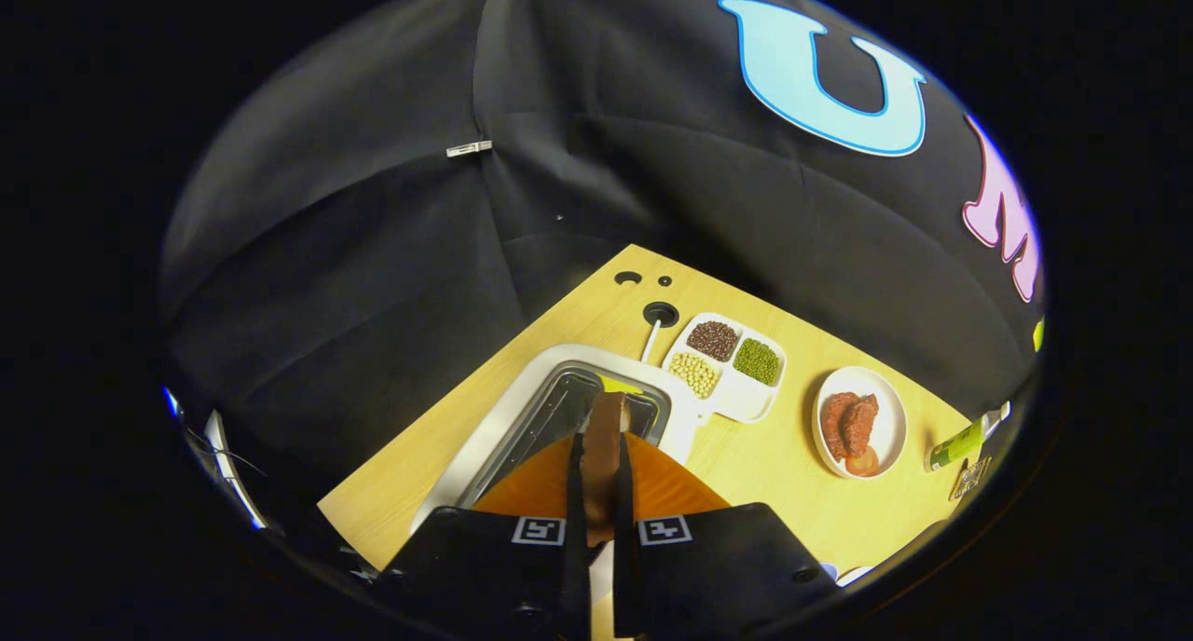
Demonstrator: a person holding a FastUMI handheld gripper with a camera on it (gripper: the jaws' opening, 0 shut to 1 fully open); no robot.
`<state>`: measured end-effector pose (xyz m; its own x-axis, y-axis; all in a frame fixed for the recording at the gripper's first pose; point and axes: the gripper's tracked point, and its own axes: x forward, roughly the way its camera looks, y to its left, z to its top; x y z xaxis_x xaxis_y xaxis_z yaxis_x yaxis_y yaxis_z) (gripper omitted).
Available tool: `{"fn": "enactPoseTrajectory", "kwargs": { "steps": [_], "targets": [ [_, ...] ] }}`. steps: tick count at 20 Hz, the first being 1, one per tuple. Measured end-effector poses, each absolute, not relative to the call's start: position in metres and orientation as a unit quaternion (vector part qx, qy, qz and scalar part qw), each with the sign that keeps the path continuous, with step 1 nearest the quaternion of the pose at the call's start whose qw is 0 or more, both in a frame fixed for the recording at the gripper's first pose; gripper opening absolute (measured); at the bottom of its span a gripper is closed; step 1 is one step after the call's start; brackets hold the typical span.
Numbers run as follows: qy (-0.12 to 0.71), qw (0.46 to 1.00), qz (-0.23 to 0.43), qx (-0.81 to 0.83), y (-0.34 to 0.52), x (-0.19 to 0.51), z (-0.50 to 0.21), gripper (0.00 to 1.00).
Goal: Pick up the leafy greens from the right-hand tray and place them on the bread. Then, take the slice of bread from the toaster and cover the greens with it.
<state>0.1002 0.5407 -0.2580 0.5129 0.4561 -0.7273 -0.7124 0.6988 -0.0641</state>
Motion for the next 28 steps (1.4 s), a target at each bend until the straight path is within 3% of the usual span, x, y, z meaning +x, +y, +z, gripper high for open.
{"fn": "enactPoseTrajectory", "kwargs": {
  "steps": [8, 16, 19, 28],
  "targets": [
    [0.313, 0.874, 0.348, -0.134, 0.52, 0.101, -0.169, 0.14],
    [0.282, 0.901, 0.319, -0.085, 0.437, 0.107, -0.106, 0.14],
    [0.289, 0.908, 0.298, -0.058, 0.39, 0.109, -0.112, 0.14],
    [0.381, 0.889, 0.252, 0.015, 0.277, 0.082, -0.226, 0.14]
  ]
}}
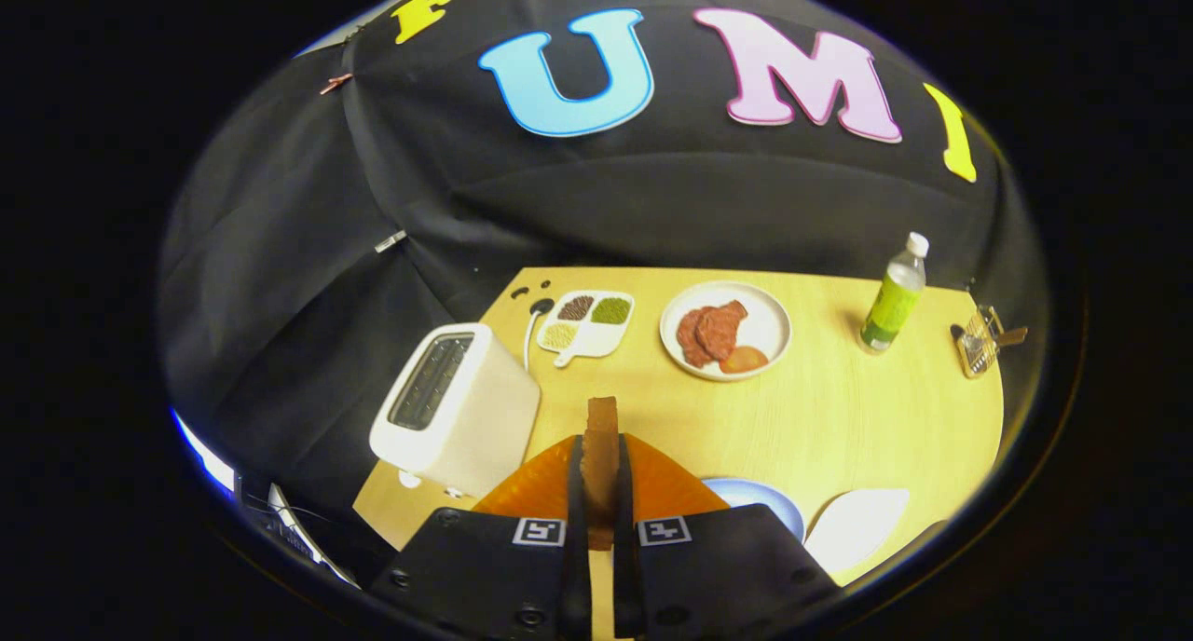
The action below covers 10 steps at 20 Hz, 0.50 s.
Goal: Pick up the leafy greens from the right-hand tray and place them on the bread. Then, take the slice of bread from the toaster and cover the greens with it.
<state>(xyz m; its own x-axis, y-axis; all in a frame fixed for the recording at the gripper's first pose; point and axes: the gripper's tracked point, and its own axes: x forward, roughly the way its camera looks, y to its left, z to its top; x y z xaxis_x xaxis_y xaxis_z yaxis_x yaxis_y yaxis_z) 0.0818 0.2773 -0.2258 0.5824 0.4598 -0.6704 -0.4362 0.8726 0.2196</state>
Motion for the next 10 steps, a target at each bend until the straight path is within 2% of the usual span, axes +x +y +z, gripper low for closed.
{"fn": "enactPoseTrajectory", "kwargs": {
  "steps": [10],
  "targets": [
    [0.404, 0.881, 0.233, 0.081, 0.208, 0.07, -0.291, 0.14]
  ]
}}
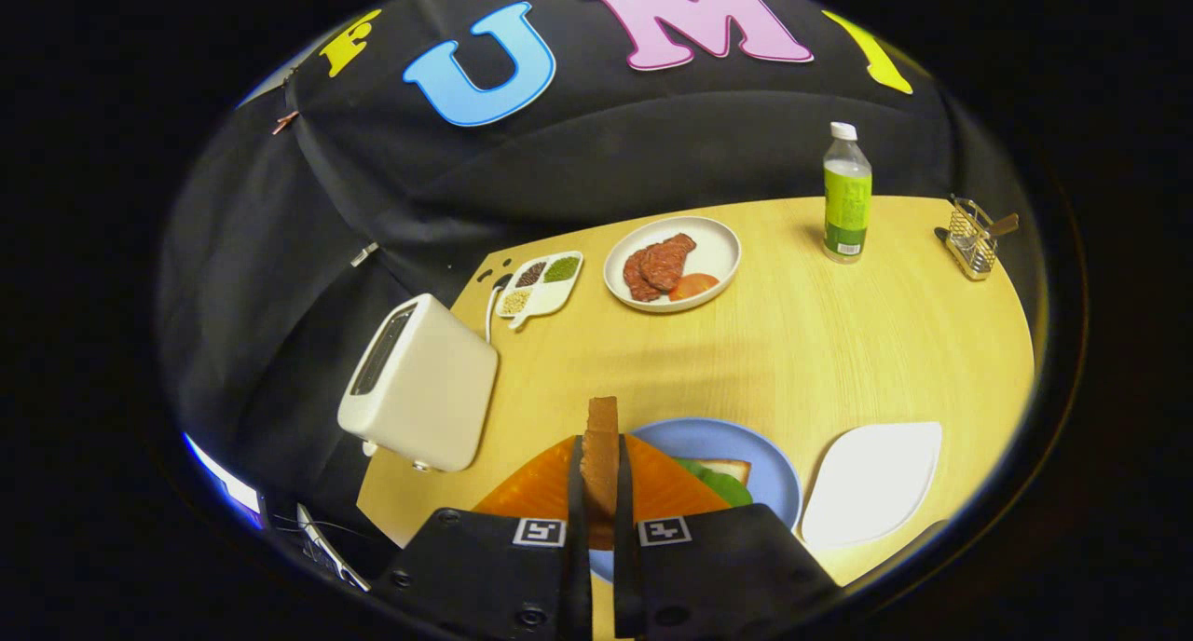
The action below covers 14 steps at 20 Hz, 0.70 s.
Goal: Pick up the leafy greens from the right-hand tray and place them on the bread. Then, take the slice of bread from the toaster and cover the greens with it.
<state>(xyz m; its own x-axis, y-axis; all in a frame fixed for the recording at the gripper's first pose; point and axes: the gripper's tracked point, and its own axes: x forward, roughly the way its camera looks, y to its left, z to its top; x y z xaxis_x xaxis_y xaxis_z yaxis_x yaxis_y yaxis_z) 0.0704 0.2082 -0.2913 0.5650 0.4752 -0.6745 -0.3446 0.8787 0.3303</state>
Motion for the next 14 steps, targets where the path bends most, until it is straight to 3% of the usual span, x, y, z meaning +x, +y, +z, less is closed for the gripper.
{"fn": "enactPoseTrajectory", "kwargs": {
  "steps": [6, 11, 12, 14],
  "targets": [
    [0.421, 0.877, 0.204, 0.112, 0.171, 0.073, -0.325, 0.16],
    [0.452, 0.863, 0.189, 0.124, 0.147, 0.064, -0.34, 0.27],
    [0.454, 0.865, 0.185, 0.112, 0.14, 0.062, -0.344, 0.34],
    [0.456, 0.864, 0.189, 0.101, 0.135, 0.056, -0.347, 0.67]
  ]
}}
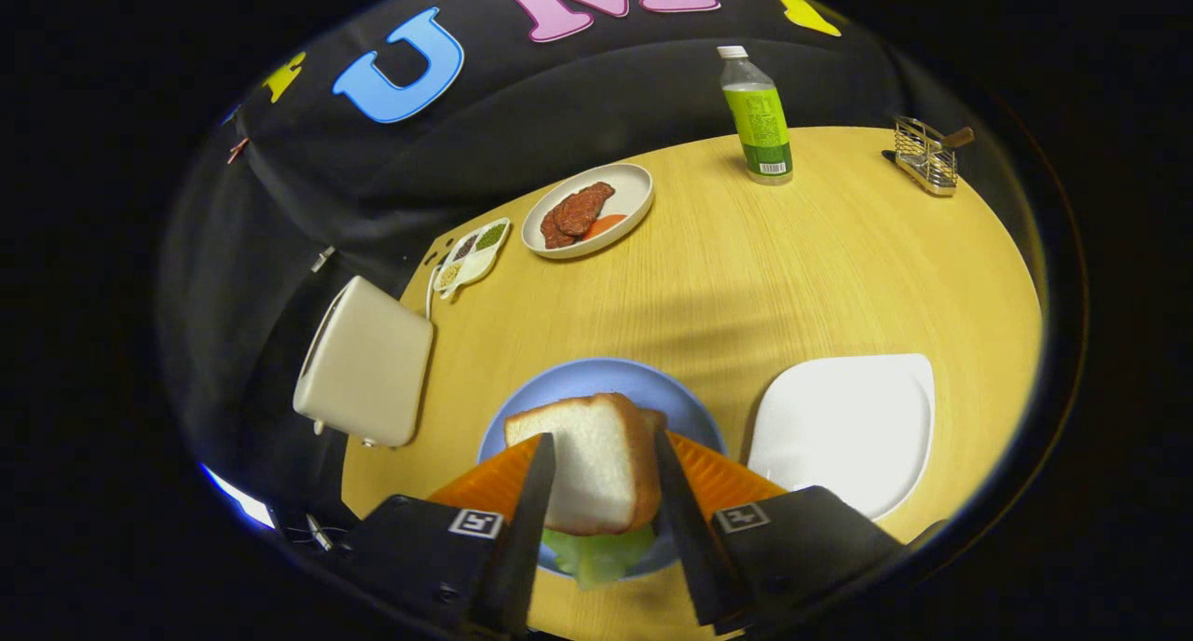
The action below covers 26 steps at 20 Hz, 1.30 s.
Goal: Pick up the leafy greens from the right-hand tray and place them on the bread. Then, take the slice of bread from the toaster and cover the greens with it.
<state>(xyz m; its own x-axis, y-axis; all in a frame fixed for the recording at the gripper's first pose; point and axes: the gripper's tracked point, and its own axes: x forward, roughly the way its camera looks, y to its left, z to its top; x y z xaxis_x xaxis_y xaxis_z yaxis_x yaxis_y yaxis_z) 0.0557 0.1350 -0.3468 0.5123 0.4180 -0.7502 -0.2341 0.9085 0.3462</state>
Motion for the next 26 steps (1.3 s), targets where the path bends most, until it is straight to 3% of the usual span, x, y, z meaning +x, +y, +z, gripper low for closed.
{"fn": "enactPoseTrajectory", "kwargs": {
  "steps": [1, 2, 13, 26],
  "targets": [
    [0.454, 0.864, 0.193, 0.1, 0.135, 0.054, -0.343, 0.91],
    [0.445, 0.868, 0.197, 0.099, 0.133, 0.054, -0.336, 0.99],
    [0.277, 0.933, 0.23, 0.01, 0.116, 0.064, -0.182, 0.99],
    [0.147, 0.977, 0.155, 0.016, 0.028, 0.038, -0.025, 0.98]
  ]
}}
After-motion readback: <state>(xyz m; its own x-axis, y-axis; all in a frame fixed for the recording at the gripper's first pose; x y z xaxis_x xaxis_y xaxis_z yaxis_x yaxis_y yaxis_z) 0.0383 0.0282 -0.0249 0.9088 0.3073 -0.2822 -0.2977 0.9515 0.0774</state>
